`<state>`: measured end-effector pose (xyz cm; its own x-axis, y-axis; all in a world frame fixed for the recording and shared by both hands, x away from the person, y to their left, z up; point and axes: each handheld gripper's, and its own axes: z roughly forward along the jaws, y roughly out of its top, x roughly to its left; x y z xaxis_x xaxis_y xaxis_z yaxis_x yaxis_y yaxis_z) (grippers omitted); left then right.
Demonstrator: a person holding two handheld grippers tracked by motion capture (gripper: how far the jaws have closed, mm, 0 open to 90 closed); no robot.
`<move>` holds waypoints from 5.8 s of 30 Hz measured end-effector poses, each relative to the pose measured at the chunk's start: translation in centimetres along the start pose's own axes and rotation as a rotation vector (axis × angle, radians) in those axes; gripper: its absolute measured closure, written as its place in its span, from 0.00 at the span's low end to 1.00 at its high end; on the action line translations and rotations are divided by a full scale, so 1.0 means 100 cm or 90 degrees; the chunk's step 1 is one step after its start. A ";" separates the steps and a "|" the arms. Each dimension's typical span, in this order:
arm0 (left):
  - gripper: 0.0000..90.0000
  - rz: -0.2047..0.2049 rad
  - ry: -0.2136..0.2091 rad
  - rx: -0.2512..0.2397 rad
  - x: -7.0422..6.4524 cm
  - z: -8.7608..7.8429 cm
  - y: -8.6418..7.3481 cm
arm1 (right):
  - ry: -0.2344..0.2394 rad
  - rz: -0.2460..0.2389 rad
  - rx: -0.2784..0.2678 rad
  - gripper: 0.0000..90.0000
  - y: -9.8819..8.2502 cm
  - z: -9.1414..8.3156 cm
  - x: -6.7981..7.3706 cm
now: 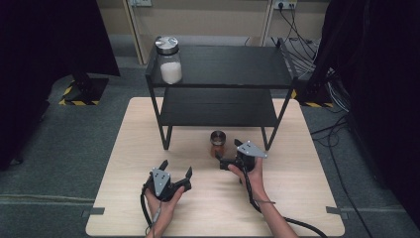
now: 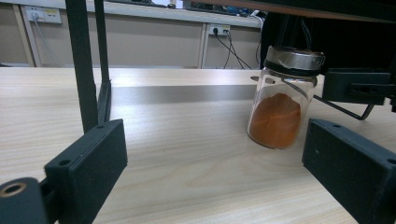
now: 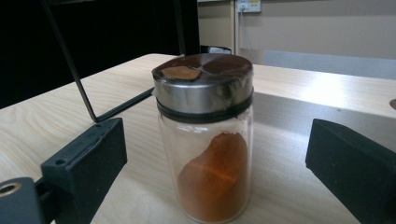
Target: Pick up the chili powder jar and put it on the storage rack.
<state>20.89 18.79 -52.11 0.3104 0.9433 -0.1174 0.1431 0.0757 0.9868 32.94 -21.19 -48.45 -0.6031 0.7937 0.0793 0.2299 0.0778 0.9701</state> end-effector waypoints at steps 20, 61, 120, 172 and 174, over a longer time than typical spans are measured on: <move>0.07 0.000 -0.002 0.000 0.000 0.000 0.000 | -0.004 -0.019 0.049 0.15 0.010 0.026 0.002; 0.07 0.003 -0.001 0.002 0.000 0.000 0.000 | -0.015 -0.074 0.002 0.36 0.007 0.005 0.016; 0.06 -0.003 0.001 0.000 0.000 0.000 0.000 | -0.151 -0.095 -0.129 0.36 0.059 -0.102 0.037; 0.06 -0.010 0.001 0.001 0.001 0.000 0.000 | -0.245 -0.120 -0.223 0.36 0.139 -0.115 0.058; 0.06 -0.010 0.001 0.002 0.001 0.000 0.001 | -0.247 -0.119 -0.224 0.36 0.143 -0.115 0.058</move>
<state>20.95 18.90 -52.07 0.3064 0.9427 -0.1323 0.1507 0.0891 0.9845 23.94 -22.41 -31.51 -0.2684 0.9549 -0.1271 -0.1634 0.0849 0.9829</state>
